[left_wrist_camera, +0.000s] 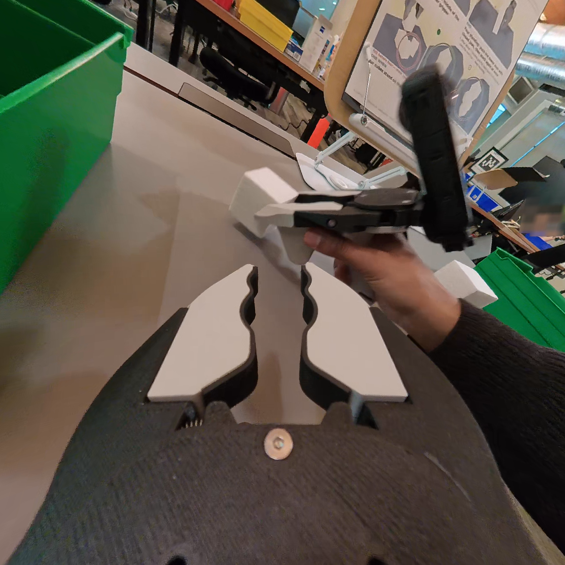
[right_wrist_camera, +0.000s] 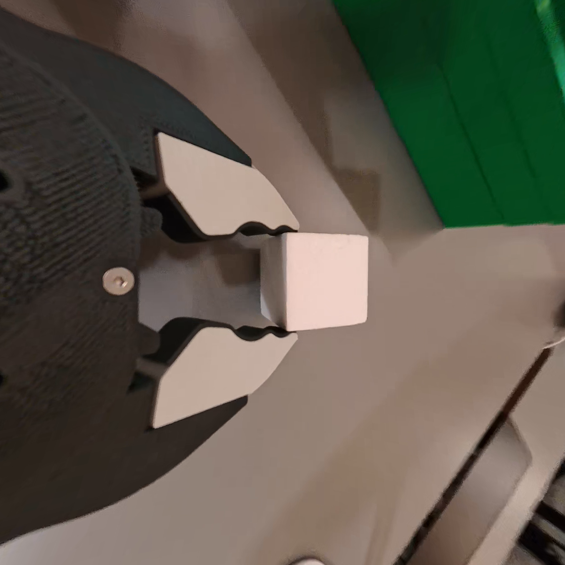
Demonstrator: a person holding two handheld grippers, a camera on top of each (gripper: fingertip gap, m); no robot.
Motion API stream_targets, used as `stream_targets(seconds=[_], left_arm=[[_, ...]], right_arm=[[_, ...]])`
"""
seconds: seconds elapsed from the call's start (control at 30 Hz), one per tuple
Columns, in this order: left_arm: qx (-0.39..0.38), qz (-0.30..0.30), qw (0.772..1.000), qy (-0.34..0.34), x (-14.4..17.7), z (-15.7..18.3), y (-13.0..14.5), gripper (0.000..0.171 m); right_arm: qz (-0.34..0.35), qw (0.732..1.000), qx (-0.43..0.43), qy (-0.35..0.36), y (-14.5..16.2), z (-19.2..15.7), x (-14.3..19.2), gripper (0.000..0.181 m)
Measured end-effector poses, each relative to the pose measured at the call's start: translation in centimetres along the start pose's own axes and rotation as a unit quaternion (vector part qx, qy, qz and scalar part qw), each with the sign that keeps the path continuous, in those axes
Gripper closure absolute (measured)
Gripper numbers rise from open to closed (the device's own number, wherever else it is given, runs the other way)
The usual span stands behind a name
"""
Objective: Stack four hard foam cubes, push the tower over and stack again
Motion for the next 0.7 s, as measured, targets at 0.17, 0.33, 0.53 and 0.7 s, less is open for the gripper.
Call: stream_targets(seconds=[0.17,0.33,0.53,0.7], left_arm=[[-0.009,-0.009,1.0,0.009,0.0,0.5,0.4,0.145],[-0.026,-0.025,0.999,0.023,-0.1,1.2,1.1,0.145],[-0.065,-0.04,0.996,0.038,-0.2,2.0,1.8,0.146],[-0.065,-0.056,0.995,0.047,-0.3,2.4,2.5,0.146]], right_arm=[[0.107,0.991,0.062,-0.043,-7.2,-1.7,7.7,0.123],[0.115,0.987,0.104,-0.036,-10.7,1.7,16.4,0.123],[0.126,0.985,0.113,-0.046,-8.2,9.0,25.4,0.123],[0.118,0.98,0.099,-0.129,-3.3,11.7,28.7,0.123]])
Point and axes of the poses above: each gripper's, where its closed fingertips meet, x back along the fingers, y out of its underside, z = x × y across the jaws, the point moved 4 cm from there along x, back along the fingers, and after that the axes turned 7 degrees about z, right-handed, at the moved point
